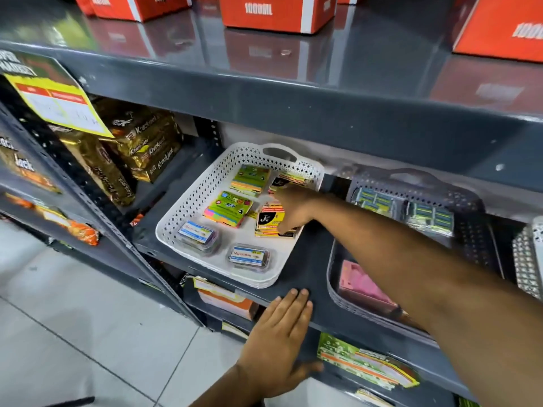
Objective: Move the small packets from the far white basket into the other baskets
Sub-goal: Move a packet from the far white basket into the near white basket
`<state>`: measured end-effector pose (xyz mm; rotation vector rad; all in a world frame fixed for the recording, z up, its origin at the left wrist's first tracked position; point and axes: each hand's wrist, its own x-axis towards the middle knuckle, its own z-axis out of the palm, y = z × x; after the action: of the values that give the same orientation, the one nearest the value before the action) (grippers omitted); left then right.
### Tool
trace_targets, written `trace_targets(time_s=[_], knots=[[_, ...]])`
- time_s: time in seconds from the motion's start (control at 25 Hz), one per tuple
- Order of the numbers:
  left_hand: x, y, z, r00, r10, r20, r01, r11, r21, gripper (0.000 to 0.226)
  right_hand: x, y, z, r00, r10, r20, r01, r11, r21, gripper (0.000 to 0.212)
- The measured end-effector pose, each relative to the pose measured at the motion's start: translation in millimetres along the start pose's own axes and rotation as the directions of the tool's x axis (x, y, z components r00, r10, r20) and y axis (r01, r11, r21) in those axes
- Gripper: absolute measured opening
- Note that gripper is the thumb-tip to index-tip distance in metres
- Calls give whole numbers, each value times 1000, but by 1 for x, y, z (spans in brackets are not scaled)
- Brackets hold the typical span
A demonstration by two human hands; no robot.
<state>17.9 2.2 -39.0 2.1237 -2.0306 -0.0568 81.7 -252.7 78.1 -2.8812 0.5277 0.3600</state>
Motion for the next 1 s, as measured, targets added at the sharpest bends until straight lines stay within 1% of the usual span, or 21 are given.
trace_targets(time_s=[0.12, 0.24, 0.28, 0.32, 0.4, 0.44, 0.6, 0.72, 0.88, 1.0], knots=[[0, -1, 1, 1000, -7, 17, 7, 1000, -7, 90, 3, -4, -2, 996, -39, 77, 42, 999, -34, 77], [0, 0, 0, 999, -18, 39, 18, 1000, -3, 90, 9, -8, -1, 989, -7, 144, 19, 996, -83, 71], [0, 0, 0, 999, -17, 38, 17, 1000, -11, 90, 10, -10, 0, 990, 4, 144, 8, 997, -83, 70], [0, 0, 0, 999, -14, 33, 14, 1000, -17, 90, 11, -10, 2, 991, 9, 131, 2, 996, -86, 65], [1, 0, 0, 1000, -11, 23, 11, 1000, -21, 89, 11, -12, 5, 995, 27, 95, -17, 995, -101, 49], [1, 1, -1, 1000, -12, 23, 12, 1000, -17, 89, 10, -13, 5, 996, 38, 84, -30, 994, -103, 44], [2, 3, -6, 999, -20, 29, 20, 1000, -7, 87, 8, -19, 6, 993, 77, 92, -70, 995, -75, 35], [2, 3, -8, 1000, -16, 25, 16, 1000, 3, 87, 7, -20, 8, 993, 100, 66, -97, 994, -43, 34], [2, 3, -11, 999, -20, 47, 19, 1000, 9, 87, 5, -21, 5, 988, 130, 80, -128, 991, -30, 34], [2, 3, -12, 998, -19, 58, 18, 1000, 5, 88, 0, -23, 3, 989, 110, 100, -106, 993, -42, 40]])
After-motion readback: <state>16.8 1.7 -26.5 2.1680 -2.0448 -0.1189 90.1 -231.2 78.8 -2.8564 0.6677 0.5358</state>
